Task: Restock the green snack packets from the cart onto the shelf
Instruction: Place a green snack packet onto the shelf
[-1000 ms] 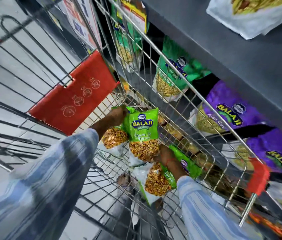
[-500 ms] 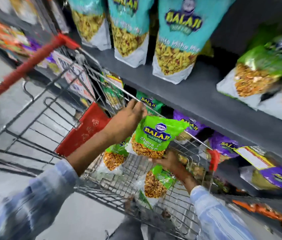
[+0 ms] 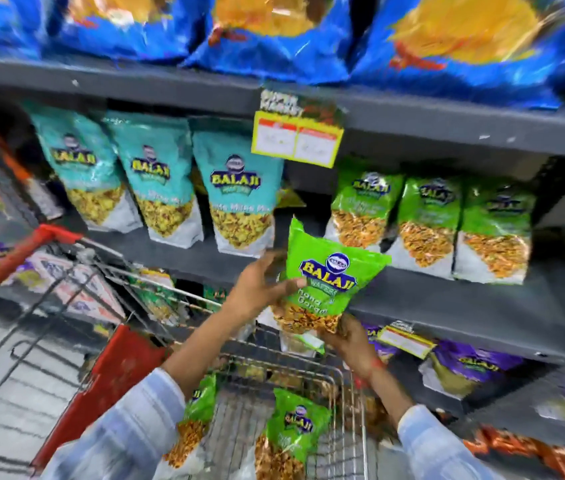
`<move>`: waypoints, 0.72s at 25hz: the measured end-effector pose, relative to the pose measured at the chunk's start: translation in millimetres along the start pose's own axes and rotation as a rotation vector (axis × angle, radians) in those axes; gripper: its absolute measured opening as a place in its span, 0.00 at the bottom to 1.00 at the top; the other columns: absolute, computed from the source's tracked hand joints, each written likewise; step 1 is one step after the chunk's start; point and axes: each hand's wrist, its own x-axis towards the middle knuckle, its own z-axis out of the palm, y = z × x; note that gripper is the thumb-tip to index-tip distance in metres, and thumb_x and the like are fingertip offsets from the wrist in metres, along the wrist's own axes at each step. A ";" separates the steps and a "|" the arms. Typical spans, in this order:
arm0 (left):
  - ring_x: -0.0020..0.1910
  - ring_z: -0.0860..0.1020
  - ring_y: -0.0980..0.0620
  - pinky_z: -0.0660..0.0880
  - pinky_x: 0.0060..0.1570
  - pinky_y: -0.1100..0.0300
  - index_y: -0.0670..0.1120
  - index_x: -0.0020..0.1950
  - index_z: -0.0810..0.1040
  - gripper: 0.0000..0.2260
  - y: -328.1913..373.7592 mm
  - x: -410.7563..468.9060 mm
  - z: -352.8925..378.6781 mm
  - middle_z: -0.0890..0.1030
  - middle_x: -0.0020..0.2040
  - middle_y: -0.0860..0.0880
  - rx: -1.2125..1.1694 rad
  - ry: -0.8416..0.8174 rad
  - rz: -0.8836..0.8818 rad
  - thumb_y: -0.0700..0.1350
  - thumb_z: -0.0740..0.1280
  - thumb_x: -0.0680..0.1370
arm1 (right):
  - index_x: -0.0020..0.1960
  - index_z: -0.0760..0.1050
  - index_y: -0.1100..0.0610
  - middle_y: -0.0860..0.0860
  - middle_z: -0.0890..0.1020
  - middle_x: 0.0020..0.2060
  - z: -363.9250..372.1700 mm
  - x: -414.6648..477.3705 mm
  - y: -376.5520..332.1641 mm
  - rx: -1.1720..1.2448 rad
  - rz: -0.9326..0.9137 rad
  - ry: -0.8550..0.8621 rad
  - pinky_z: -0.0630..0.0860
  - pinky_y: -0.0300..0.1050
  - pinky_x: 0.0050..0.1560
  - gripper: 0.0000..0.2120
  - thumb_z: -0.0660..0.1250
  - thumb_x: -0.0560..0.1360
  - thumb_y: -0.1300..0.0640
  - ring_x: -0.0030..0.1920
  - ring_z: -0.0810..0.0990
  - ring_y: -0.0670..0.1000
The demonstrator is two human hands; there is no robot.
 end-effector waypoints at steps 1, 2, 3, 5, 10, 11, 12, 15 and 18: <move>0.51 0.79 0.54 0.79 0.50 0.61 0.52 0.59 0.72 0.19 -2.6 9.5 8.6 0.81 0.56 0.48 -0.009 -0.034 0.007 0.41 0.73 0.70 | 0.59 0.71 0.69 0.64 0.79 0.55 -9.0 11.5 -1.3 0.012 0.027 0.032 0.77 0.39 0.49 0.17 0.67 0.71 0.74 0.44 0.79 0.40; 0.55 0.79 0.50 0.77 0.55 0.57 0.47 0.61 0.71 0.21 -3.5 22.2 16.5 0.79 0.59 0.44 -0.011 -0.046 0.011 0.40 0.72 0.71 | 0.58 0.71 0.70 0.66 0.79 0.55 -20.4 18.4 -12.2 -0.002 0.045 0.050 0.76 0.45 0.50 0.17 0.67 0.71 0.73 0.46 0.79 0.46; 0.58 0.78 0.46 0.76 0.59 0.52 0.43 0.63 0.70 0.22 -2.9 35.8 22.9 0.78 0.61 0.41 -0.007 -0.035 0.010 0.40 0.72 0.71 | 0.58 0.72 0.70 0.68 0.80 0.55 -30.2 27.3 -19.5 -0.022 0.051 0.082 0.75 0.48 0.50 0.17 0.68 0.70 0.73 0.48 0.77 0.50; 0.59 0.77 0.44 0.74 0.61 0.48 0.41 0.63 0.70 0.22 0.6 66.3 33.7 0.78 0.62 0.38 0.004 0.007 0.013 0.41 0.72 0.71 | 0.57 0.72 0.71 0.69 0.80 0.55 -49.6 46.3 -31.2 -0.059 0.027 0.147 0.74 0.50 0.52 0.18 0.70 0.69 0.72 0.51 0.76 0.53; 0.57 0.79 0.40 0.75 0.59 0.41 0.45 0.61 0.71 0.27 -5.0 122.1 56.2 0.80 0.58 0.38 -0.054 0.129 -0.094 0.51 0.73 0.66 | 0.61 0.69 0.66 0.63 0.80 0.57 -70.8 90.7 -39.1 -0.128 0.026 0.299 0.73 0.49 0.60 0.23 0.71 0.68 0.69 0.58 0.78 0.58; 0.57 0.79 0.41 0.75 0.59 0.40 0.45 0.62 0.71 0.28 -10.0 131.1 59.5 0.81 0.58 0.38 -0.063 0.137 -0.113 0.52 0.72 0.65 | 0.63 0.68 0.66 0.63 0.79 0.59 -71.4 97.0 -38.6 -0.154 0.044 0.305 0.72 0.49 0.61 0.24 0.71 0.69 0.68 0.60 0.77 0.59; 0.57 0.79 0.42 0.75 0.59 0.40 0.44 0.62 0.71 0.28 -15.1 138.6 61.8 0.81 0.58 0.39 -0.062 0.149 -0.127 0.52 0.73 0.66 | 0.64 0.67 0.66 0.63 0.77 0.61 -71.1 103.5 -37.0 -0.175 0.056 0.310 0.71 0.50 0.63 0.24 0.70 0.70 0.68 0.62 0.76 0.59; 0.56 0.79 0.43 0.75 0.59 0.41 0.41 0.61 0.71 0.24 -26.4 152.4 61.7 0.80 0.58 0.39 -0.050 0.198 -0.134 0.48 0.73 0.69 | 0.67 0.66 0.66 0.64 0.73 0.63 -68.6 115.9 -33.6 -0.290 0.057 0.313 0.67 0.49 0.65 0.26 0.69 0.71 0.64 0.65 0.72 0.60; 0.54 0.79 0.45 0.77 0.56 0.47 0.40 0.62 0.70 0.22 -35.4 161.4 54.0 0.80 0.56 0.40 -0.033 0.257 -0.133 0.46 0.72 0.71 | 0.67 0.65 0.67 0.65 0.71 0.63 -60.6 125.7 -32.8 -0.364 0.059 0.297 0.64 0.44 0.63 0.26 0.69 0.73 0.61 0.64 0.70 0.60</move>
